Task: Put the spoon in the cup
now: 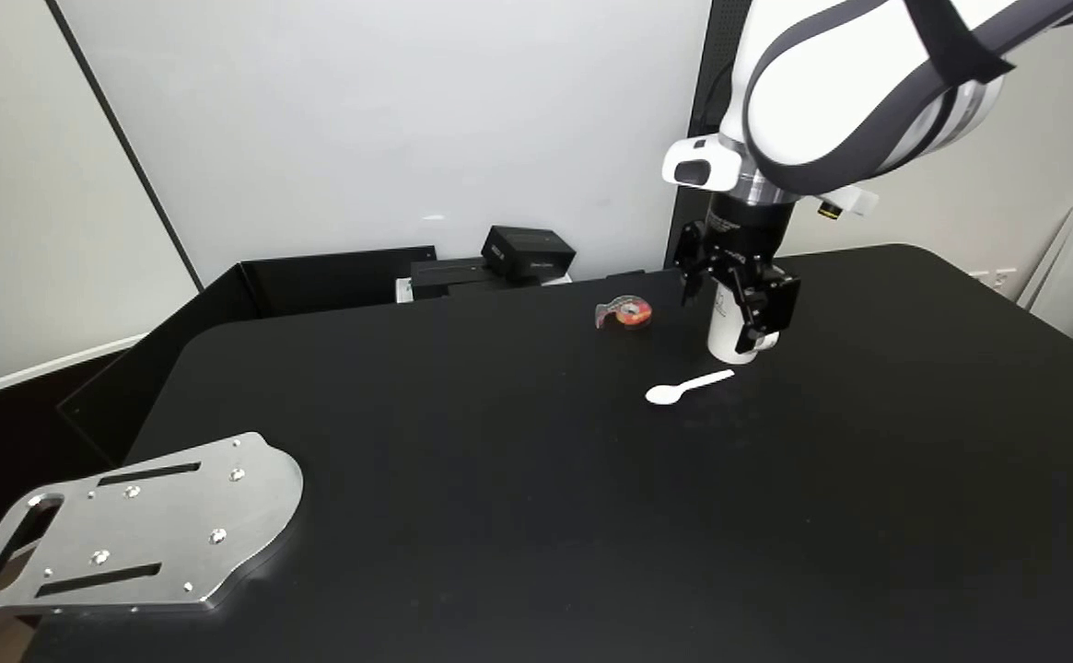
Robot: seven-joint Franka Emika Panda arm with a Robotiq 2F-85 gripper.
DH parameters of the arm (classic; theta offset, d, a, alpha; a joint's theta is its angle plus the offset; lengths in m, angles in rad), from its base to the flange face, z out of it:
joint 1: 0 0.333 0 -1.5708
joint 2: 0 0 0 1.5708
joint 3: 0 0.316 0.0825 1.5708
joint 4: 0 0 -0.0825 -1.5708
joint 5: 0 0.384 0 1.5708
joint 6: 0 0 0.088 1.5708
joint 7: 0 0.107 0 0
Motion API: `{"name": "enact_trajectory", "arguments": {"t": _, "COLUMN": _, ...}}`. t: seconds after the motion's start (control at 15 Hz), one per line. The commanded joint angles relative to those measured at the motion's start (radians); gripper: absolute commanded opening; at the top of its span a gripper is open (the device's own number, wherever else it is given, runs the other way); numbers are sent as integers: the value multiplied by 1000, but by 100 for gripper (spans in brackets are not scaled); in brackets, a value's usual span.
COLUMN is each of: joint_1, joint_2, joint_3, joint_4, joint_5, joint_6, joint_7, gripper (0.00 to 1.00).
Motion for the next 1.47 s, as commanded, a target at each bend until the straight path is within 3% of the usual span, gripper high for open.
{"name": "enact_trajectory", "arguments": {"t": 0.0, "joint_1": -4, "joint_2": 1, "joint_3": 6, "joint_4": 2, "joint_5": -6, "joint_6": -3, "joint_7": 4, "gripper": 100}}
{"name": "enact_trajectory", "arguments": {"t": 0.6, "joint_1": 0, "joint_2": 53, "joint_3": 3, "joint_4": 1, "joint_5": -68, "joint_6": 96, "joint_7": -63, "gripper": 100}}
{"name": "enact_trajectory", "arguments": {"t": 1.4, "joint_1": -4, "joint_2": 136, "joint_3": -26, "joint_4": 51, "joint_5": -84, "joint_6": 137, "joint_7": -78, "gripper": 100}}
